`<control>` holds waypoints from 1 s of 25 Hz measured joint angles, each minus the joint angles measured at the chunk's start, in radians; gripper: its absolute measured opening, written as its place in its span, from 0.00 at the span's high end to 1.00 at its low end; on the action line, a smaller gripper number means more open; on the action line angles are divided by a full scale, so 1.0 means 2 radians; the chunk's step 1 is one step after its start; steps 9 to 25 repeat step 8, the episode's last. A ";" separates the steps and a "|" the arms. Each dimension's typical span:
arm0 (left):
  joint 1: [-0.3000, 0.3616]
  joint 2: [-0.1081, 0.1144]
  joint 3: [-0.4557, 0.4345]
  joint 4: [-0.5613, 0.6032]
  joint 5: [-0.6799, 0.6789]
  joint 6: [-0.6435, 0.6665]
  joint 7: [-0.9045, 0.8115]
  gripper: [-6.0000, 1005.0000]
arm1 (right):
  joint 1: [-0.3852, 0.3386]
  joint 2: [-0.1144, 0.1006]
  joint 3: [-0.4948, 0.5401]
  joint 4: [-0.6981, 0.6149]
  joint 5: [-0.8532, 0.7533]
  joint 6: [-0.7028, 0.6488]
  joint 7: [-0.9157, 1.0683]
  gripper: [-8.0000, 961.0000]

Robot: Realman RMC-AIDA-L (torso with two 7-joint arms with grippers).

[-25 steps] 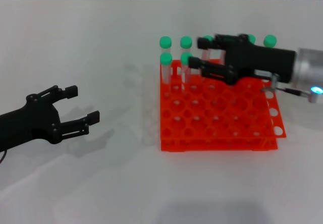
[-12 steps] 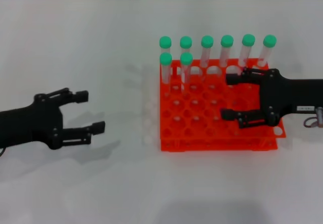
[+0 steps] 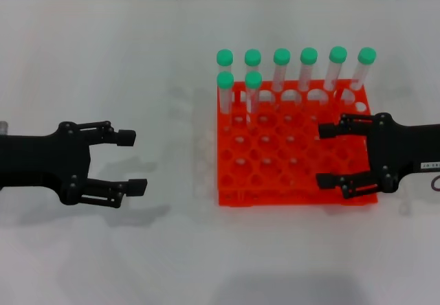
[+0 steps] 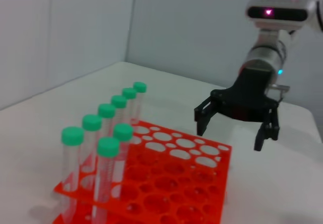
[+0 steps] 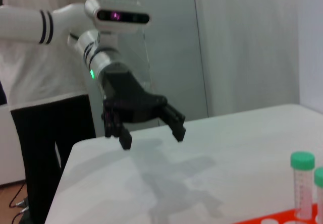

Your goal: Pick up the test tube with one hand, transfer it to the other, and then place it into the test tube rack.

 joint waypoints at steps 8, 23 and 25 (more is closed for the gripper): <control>-0.012 0.002 0.000 -0.002 0.019 0.005 -0.006 0.11 | -0.009 -0.004 0.002 -0.002 -0.003 -0.001 -0.001 0.08; -0.012 0.002 0.000 -0.002 0.019 0.005 -0.006 0.11 | -0.009 -0.004 0.002 -0.002 -0.003 -0.001 -0.001 0.08; -0.012 0.002 0.000 -0.002 0.019 0.005 -0.006 0.11 | -0.009 -0.004 0.002 -0.002 -0.003 -0.001 -0.001 0.08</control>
